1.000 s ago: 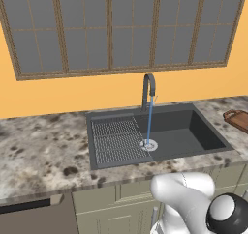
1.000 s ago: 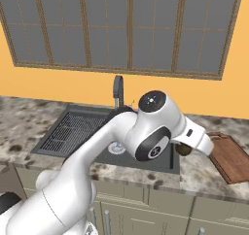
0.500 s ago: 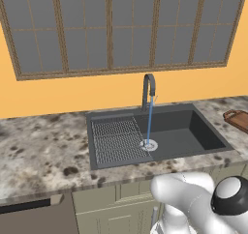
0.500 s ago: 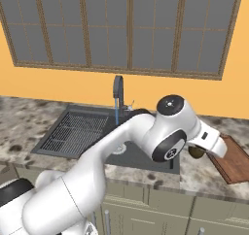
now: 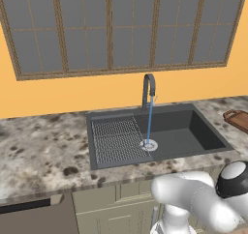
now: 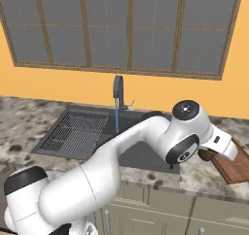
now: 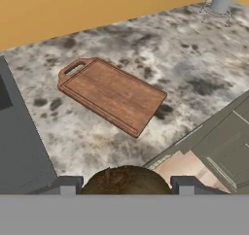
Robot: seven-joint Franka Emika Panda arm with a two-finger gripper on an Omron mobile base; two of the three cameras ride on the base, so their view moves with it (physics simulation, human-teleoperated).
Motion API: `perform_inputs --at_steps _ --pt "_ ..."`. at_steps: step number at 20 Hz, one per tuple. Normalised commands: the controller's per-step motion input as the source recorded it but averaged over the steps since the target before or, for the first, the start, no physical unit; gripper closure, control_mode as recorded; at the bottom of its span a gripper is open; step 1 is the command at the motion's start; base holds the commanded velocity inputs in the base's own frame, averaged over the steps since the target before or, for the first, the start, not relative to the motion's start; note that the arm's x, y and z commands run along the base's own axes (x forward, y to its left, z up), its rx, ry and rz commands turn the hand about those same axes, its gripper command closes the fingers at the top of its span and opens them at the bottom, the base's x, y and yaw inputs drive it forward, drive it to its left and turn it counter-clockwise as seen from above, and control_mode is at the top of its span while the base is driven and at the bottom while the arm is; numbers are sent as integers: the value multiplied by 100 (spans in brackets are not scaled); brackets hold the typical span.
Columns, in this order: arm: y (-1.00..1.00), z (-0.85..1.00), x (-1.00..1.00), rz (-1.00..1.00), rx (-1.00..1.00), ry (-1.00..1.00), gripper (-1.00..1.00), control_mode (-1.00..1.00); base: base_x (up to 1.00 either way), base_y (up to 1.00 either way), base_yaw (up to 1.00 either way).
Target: Pick the kiwi from the sink and place it on the cutting board to airdry. Then turn off the sink faucet.
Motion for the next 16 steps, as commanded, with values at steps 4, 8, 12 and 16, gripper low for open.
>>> perform_inputs --at_steps 4,8,12,16 --pt "-20 -24 11 4 1 0 100 -100 0 0 0" --pt "-14 -24 17 4 0 0 100 -100 0 0 0" --pt "-17 -19 19 4 0 1 100 -100 0 0 0" --pt "-25 -14 25 1 0 3 100 -100 0 0 0"
